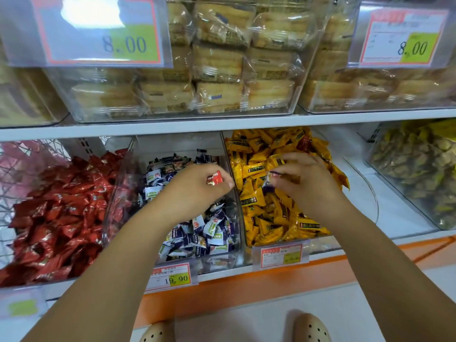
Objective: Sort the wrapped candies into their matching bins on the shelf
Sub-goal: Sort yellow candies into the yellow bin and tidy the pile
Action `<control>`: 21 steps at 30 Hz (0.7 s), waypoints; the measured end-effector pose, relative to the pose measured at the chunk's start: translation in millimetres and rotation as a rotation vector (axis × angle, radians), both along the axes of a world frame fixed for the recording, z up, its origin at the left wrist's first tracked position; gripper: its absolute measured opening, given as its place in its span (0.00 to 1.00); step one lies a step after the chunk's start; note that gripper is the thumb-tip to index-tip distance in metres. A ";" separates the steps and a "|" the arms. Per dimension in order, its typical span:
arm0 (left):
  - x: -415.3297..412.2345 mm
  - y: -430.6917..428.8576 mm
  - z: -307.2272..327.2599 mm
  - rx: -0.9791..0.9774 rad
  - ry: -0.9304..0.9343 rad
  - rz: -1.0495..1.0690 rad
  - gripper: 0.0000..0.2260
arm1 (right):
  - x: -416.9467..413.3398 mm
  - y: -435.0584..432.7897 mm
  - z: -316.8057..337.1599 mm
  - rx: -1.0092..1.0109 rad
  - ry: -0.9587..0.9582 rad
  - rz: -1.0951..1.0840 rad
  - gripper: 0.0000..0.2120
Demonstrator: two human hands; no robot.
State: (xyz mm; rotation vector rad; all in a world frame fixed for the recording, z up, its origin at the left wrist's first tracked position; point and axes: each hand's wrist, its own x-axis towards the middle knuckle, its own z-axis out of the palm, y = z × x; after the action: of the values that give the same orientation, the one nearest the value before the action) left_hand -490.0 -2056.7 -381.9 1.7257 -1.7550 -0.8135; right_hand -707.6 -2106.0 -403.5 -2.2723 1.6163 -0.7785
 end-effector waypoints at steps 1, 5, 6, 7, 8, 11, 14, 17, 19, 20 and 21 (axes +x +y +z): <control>4.2 0.8 1.8 -0.011 0.001 0.033 0.04 | 1.5 0.9 5.1 -0.024 -0.045 -0.012 0.10; 27.8 8.3 11.7 -0.049 -0.006 0.176 0.08 | 31.8 8.3 30.1 0.058 -0.296 0.055 0.06; 35.2 11.5 13.1 -0.050 0.001 0.206 0.08 | 42.0 9.2 32.6 0.124 -0.350 0.100 0.07; 41.8 14.6 14.2 -0.054 0.015 0.231 0.09 | 50.8 9.4 33.5 0.182 -0.373 0.149 0.09; 47.8 17.1 14.7 -0.061 0.028 0.248 0.09 | 56.8 8.2 33.4 0.230 -0.375 0.188 0.11; 55.5 21.8 14.8 -0.063 0.052 0.256 0.10 | 52.0 1.1 34.0 0.273 -0.368 0.144 0.10; 42.2 23.1 12.3 -0.028 0.043 0.176 0.06 | 39.9 -6.4 25.0 0.220 -0.180 0.172 0.09; 16.8 16.7 2.5 0.003 0.026 0.093 0.09 | 46.8 -8.6 1.3 0.196 0.442 0.204 0.28; 0.4 9.5 -7.0 0.048 0.007 0.018 0.22 | 53.2 -8.6 -11.7 0.146 0.665 0.156 0.39; -6.5 5.3 -12.1 0.059 -0.011 -0.018 0.28 | 52.9 -8.1 -14.5 0.080 0.688 0.111 0.40; -11.5 1.3 -16.5 0.071 -0.029 -0.039 0.32 | 49.3 -9.5 -17.2 0.009 0.680 0.061 0.38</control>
State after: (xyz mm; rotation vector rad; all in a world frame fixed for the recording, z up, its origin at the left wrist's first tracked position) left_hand -501.5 -2055.4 -398.4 1.7619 -1.8041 -0.8825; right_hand -658.3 -2115.6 -420.7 -2.7371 1.7645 0.0476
